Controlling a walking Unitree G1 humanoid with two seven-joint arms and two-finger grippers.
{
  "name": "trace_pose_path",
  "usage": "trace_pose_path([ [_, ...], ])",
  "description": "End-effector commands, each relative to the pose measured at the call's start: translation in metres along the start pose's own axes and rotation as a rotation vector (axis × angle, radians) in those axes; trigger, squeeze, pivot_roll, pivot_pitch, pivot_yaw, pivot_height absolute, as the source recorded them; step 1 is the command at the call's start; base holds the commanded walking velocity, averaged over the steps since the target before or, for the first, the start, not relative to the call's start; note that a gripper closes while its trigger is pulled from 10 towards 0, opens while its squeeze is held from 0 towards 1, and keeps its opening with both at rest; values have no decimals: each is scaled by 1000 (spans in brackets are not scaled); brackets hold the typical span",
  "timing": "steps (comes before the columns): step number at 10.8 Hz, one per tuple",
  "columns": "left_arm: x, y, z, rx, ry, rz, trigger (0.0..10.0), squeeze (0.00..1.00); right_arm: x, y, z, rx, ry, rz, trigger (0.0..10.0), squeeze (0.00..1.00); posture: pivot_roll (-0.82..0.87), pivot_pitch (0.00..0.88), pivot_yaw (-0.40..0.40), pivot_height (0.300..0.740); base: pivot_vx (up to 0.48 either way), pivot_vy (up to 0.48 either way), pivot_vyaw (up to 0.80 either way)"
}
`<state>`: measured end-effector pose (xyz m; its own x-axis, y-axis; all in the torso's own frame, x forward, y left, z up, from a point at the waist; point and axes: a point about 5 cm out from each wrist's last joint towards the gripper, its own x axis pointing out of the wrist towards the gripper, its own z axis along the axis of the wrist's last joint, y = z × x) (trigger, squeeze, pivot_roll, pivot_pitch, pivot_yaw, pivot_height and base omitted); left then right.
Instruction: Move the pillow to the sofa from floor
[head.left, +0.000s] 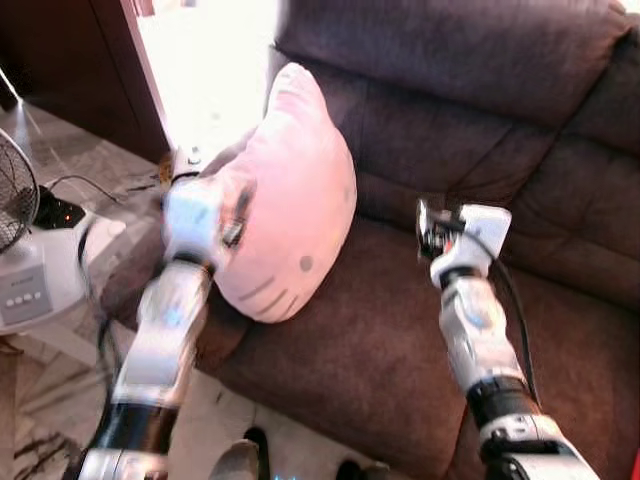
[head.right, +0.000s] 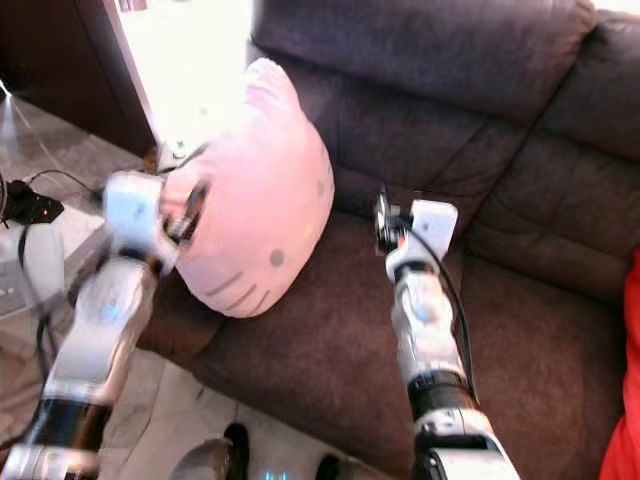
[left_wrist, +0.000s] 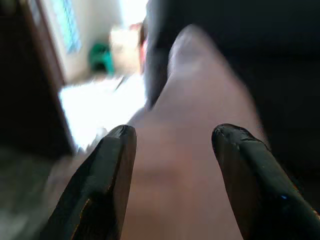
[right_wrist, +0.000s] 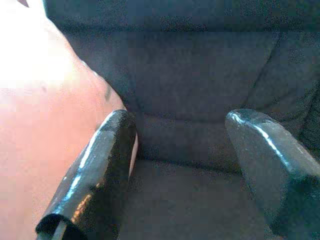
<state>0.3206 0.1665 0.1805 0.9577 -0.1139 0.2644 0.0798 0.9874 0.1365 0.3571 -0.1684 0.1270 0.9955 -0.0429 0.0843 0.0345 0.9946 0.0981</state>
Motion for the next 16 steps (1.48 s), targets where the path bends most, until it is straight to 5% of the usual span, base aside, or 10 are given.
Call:
trace_pose_path([
  [1, -8, 6, -9, 5, 31, 44, 10000, 0, -6, -8, -10, -19, 32, -15, 10000, 0, 200, 143, -84, 740, 0, 0, 0],
  [3, -30, 22, -18, 92, 100, 195, 10000, 0, -19, -27, -30, -56, 110, -51, 10000, 0, 204, 129, -79, 740, 0, 0, 0],
  [5, -76, 49, -65, 89, 316, 367, 10000, 0, -48, -41, -76, -62, 306, -26, 10000, 0, 201, 119, -80, 740, 0, 0, 0],
  [7, -114, 55, -110, 87, 517, 415, 10000, 0, -74, -46, -107, -53, 454, -18, 10000, 0, 196, 105, -76, 740, 0, 0, 0],
  [8, -147, 54, -144, -12, 688, 474, 10000, 0, -97, -54, -129, -81, 580, -45, 10000, 0, 196, 93, -74, 740, 0, 0, 0],
  [10, -177, 34, -178, -79, 861, 379, 10000, 0, -120, -52, -150, -141, 720, 2, 10000, 0, 196, 71, -74, 740, 0, 0, 0],
  [13, -200, 10, -205, -173, 1057, 296, 10000, 0, -150, -62, -168, -102, 865, -26, 10000, 0, 200, 50, -77, 740, 0, 0, 0],
  [16, -218, 5, -214, -142, 1179, 247, 10000, 0, -166, -75, -173, -85, 932, -50, 10000, 0, 200, 68, -89, 740, 0, 0, 0],
])
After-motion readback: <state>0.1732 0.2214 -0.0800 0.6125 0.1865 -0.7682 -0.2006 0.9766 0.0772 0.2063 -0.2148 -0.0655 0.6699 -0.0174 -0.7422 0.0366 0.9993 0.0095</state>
